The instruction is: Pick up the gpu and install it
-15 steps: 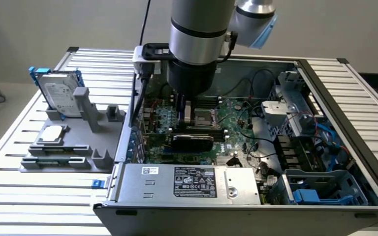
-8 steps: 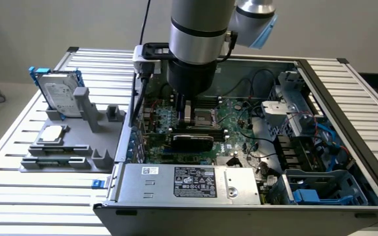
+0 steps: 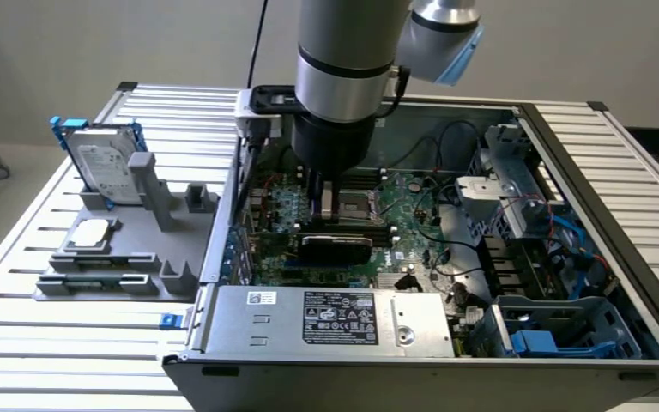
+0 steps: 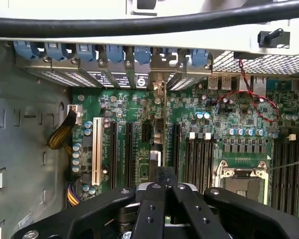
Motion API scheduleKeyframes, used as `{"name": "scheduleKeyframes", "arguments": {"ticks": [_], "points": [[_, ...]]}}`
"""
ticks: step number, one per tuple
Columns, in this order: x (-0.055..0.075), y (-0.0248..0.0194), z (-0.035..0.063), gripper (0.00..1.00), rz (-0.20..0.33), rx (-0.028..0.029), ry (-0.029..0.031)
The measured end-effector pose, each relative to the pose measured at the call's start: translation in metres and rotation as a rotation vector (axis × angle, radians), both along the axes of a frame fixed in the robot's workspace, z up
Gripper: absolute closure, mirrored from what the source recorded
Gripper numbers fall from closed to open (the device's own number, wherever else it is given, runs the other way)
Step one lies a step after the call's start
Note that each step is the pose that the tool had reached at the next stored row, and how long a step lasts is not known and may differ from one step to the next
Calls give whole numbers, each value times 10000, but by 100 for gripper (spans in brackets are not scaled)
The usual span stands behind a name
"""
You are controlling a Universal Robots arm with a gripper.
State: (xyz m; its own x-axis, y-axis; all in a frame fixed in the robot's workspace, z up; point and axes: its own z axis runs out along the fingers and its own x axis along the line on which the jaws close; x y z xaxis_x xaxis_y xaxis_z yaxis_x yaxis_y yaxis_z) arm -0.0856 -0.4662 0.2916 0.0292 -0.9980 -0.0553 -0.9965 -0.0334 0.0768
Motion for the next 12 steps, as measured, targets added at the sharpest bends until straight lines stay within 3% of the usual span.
{"name": "scheduleKeyframes", "arguments": {"ticks": [7, 12], "points": [[-94, 39, -127, 89, 1, 1, -153], [-94, 39, -178, 89, 2, 2, -161]]}}
